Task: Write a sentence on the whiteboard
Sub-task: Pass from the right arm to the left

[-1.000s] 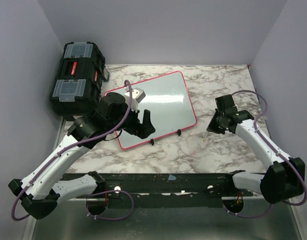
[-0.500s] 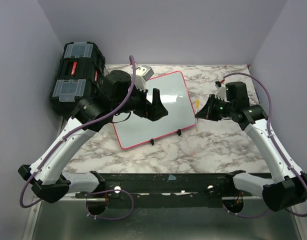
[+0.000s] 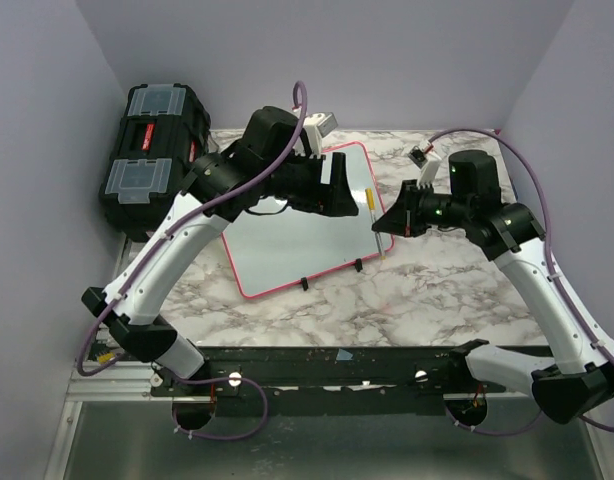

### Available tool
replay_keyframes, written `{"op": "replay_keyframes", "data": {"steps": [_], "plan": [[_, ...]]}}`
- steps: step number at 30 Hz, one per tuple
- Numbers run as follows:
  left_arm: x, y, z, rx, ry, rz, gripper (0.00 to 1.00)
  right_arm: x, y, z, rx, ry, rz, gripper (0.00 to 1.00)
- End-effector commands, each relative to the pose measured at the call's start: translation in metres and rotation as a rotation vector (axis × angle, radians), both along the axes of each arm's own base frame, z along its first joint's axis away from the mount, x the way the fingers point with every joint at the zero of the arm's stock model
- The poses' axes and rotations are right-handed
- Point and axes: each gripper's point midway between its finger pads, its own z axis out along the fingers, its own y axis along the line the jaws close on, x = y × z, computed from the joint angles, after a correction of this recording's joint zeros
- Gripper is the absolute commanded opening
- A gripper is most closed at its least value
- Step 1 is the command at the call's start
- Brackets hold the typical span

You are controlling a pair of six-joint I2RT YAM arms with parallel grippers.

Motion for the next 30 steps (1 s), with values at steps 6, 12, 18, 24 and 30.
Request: {"op": "replay_keyframes", "data": {"steps": [6, 12, 18, 24, 30], "plan": [[-0.003, -0.015, -0.009, 0.017, 0.204, 0.022, 0.73, -0.011, 0.02, 0.023, -0.037, -0.102, 0.089, 0.01], [0.0, -0.02, -0.015, 0.018, 0.241, 0.037, 0.69, -0.016, 0.031, 0.024, -0.061, -0.118, 0.109, 0.01], [0.008, -0.025, -0.026, 0.027, 0.294, 0.088, 0.58, -0.022, 0.038, 0.027, -0.063, -0.133, 0.139, 0.01], [0.018, -0.027, -0.029, 0.027, 0.347, 0.16, 0.54, -0.024, 0.04, 0.029, -0.06, -0.142, 0.155, 0.01], [0.021, -0.025, -0.03, 0.029, 0.348, 0.182, 0.44, -0.027, 0.043, 0.035, -0.048, -0.157, 0.167, 0.01]]}}
